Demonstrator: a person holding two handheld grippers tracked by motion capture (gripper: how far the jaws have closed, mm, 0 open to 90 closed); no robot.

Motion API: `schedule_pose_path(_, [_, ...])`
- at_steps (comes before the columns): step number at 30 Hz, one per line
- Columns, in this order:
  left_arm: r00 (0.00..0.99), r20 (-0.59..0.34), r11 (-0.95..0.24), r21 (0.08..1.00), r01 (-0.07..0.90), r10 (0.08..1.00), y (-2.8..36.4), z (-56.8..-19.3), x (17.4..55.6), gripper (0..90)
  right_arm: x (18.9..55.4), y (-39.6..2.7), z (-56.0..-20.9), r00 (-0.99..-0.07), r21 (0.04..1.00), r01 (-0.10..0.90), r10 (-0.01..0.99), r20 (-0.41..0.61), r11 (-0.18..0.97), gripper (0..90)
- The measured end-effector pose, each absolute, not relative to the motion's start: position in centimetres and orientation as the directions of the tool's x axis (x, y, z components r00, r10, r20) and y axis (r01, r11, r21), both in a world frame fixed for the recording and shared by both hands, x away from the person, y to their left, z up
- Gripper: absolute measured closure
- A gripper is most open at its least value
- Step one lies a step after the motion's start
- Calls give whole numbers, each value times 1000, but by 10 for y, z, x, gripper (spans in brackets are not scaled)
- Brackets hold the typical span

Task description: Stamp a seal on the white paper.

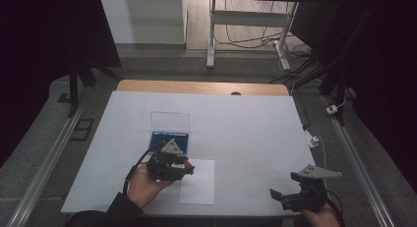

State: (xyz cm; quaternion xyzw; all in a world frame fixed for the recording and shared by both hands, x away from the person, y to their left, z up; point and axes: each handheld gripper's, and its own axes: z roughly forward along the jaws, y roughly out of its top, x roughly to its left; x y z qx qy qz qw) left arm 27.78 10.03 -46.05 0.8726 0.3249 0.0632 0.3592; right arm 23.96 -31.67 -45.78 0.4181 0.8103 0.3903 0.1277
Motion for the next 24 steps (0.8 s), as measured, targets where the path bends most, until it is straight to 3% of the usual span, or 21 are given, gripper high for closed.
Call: schedule_pose_path(24, [793, -110, -577, 627, 523, 599, 71, -496, 289, 585, 240, -317, -458, -619, 738, 578, 776, 118, 349, 0])
